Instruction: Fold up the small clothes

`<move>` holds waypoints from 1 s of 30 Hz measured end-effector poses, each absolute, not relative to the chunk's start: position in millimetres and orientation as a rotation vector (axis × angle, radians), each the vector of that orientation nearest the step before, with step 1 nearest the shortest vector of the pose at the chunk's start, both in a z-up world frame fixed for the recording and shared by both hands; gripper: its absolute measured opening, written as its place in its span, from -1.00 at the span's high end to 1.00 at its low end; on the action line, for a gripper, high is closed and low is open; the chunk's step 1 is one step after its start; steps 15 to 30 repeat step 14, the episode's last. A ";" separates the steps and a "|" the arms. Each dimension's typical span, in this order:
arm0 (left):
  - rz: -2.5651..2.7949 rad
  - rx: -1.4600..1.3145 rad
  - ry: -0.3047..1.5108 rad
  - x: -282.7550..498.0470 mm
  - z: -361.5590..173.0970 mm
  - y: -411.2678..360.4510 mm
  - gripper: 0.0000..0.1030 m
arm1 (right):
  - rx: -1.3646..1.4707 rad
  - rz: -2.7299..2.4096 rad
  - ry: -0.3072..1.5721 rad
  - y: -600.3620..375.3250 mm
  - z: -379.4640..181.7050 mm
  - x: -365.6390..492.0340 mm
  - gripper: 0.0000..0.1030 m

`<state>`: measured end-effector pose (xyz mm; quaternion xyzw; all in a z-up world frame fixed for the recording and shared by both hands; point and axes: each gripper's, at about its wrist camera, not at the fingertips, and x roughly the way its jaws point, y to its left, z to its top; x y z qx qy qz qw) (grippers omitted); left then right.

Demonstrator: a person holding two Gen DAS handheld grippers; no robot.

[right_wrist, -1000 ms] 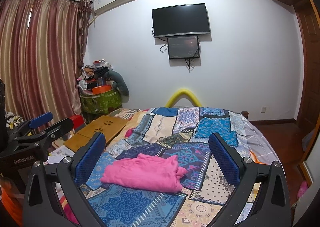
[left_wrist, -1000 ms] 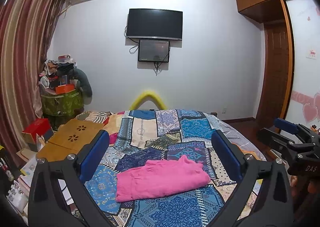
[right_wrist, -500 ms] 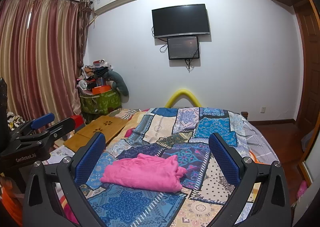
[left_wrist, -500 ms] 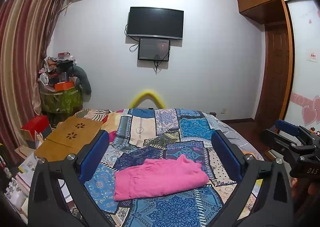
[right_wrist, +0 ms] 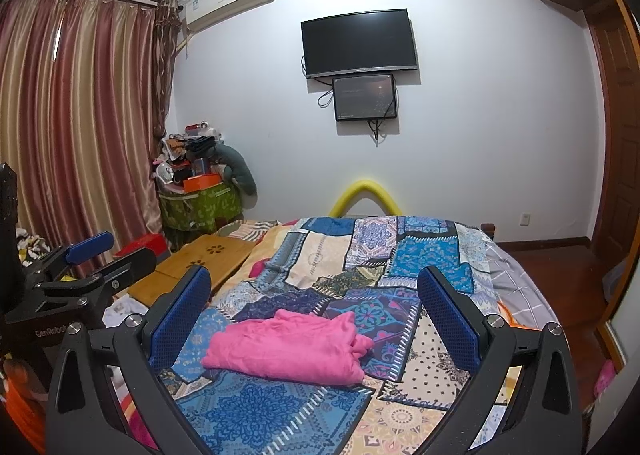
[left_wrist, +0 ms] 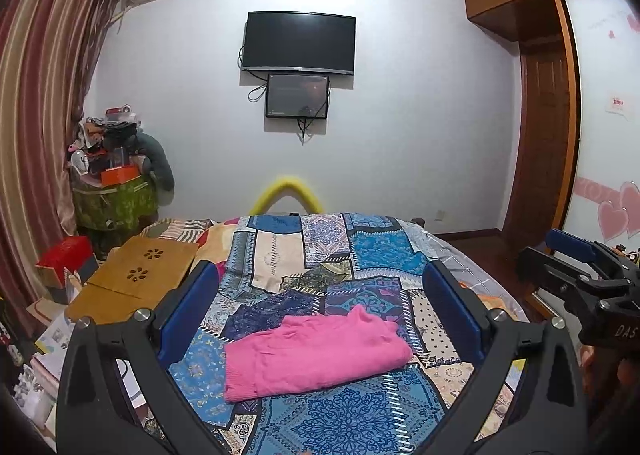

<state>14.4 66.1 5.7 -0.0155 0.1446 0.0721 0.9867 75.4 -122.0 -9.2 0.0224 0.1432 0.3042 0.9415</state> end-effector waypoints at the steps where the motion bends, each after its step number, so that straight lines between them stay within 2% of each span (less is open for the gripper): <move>1: 0.142 -0.032 0.292 14.4 5.8 65.8 -0.99 | 0.046 0.620 0.292 -122.4 -8.9 75.2 -0.99; 30: 0.135 -0.024 0.294 13.8 6.1 62.9 -0.99 | 0.049 0.620 0.298 -121.3 -8.3 76.0 -0.99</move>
